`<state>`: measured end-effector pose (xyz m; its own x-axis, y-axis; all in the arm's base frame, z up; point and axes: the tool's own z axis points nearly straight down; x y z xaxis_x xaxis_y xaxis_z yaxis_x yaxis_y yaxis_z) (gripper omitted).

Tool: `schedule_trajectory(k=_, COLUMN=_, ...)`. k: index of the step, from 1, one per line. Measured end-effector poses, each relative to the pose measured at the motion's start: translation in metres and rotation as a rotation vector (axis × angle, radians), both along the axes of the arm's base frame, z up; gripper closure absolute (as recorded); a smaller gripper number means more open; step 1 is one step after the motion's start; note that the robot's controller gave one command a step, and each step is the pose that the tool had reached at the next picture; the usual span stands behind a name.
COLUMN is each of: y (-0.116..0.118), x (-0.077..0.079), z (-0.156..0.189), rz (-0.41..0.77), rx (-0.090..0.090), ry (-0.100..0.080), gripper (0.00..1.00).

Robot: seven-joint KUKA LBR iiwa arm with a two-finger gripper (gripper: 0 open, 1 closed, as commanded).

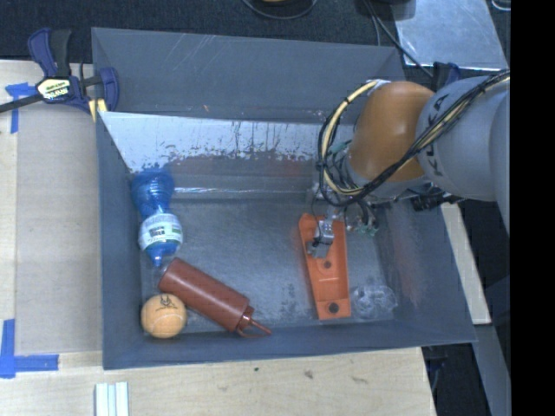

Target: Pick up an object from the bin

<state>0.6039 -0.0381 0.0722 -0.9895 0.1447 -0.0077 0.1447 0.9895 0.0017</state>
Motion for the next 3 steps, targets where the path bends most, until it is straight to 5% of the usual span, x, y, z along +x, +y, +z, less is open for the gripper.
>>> schedule_trajectory(k=1, y=-0.022, x=-0.017, z=0.0, rz=-0.003, rx=-0.001, ry=-0.006, gripper=1.0)
schedule_trajectory(k=2, y=-0.022, x=-0.017, z=0.0, rz=-0.003, rx=-0.001, ry=-0.005, gripper=1.0)
schedule_trajectory(k=3, y=-0.019, x=-0.025, z=0.098, rz=-0.01, rx=-0.001, ry=-0.009, gripper=1.0)
